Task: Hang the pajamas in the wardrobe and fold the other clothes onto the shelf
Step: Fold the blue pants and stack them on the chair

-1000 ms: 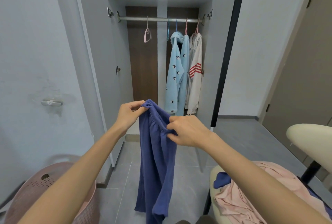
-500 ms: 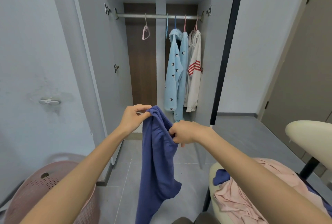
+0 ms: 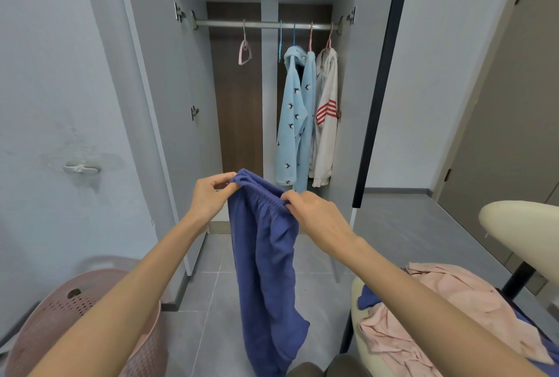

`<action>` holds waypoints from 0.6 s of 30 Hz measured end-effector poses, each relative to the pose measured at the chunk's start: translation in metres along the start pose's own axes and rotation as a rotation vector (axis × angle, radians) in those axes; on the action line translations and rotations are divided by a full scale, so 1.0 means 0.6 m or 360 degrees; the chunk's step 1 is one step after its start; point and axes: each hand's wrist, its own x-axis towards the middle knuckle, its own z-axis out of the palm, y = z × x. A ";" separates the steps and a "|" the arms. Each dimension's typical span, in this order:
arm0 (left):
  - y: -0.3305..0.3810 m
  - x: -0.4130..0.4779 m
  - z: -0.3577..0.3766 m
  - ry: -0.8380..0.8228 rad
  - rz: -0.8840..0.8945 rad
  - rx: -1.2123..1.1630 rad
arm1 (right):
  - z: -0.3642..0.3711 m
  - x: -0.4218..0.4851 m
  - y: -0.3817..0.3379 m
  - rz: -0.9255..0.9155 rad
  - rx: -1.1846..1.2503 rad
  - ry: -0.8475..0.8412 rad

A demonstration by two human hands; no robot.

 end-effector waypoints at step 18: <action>0.001 0.005 0.017 -0.0033 -0.0039 -0.0061 | -0.021 -0.018 -0.021 -0.0382 -0.0041 0.0229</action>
